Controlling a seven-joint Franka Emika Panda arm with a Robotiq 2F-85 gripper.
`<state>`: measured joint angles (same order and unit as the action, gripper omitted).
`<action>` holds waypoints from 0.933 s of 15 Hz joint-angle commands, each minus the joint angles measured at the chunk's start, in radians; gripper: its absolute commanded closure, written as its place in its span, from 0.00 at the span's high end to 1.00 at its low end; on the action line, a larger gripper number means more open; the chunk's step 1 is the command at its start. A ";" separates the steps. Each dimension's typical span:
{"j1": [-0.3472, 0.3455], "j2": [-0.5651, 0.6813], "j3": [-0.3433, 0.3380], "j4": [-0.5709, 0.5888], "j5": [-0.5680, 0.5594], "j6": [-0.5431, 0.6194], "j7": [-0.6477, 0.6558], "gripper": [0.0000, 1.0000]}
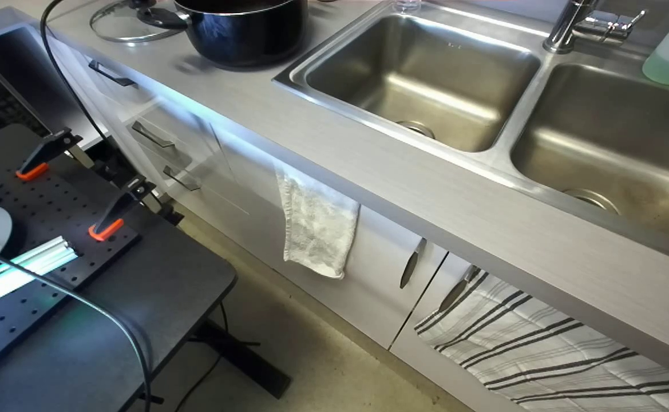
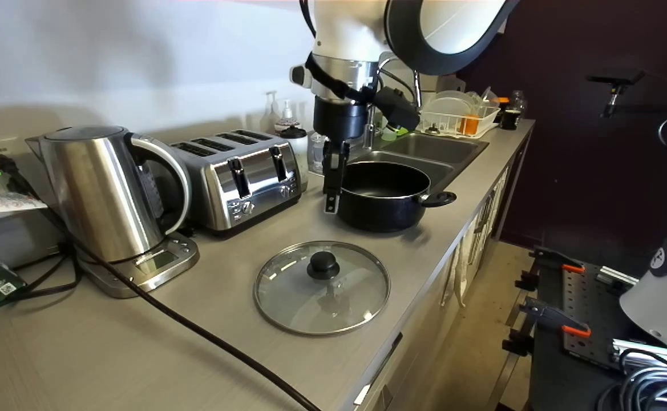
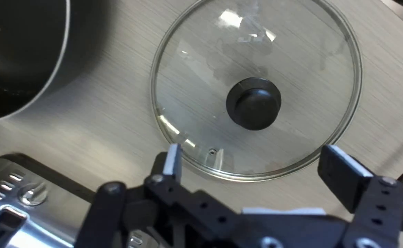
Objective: Put the glass lid on the black pot
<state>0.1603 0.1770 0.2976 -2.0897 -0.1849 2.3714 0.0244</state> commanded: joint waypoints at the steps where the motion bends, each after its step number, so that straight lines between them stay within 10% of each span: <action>1: 0.038 0.114 -0.016 0.126 0.041 -0.089 -0.127 1.00; 14: 0.098 0.280 -0.049 0.252 -0.022 -0.249 -0.196 1.00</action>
<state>0.2278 0.4256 0.2782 -1.8798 -0.1843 2.1636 -0.1592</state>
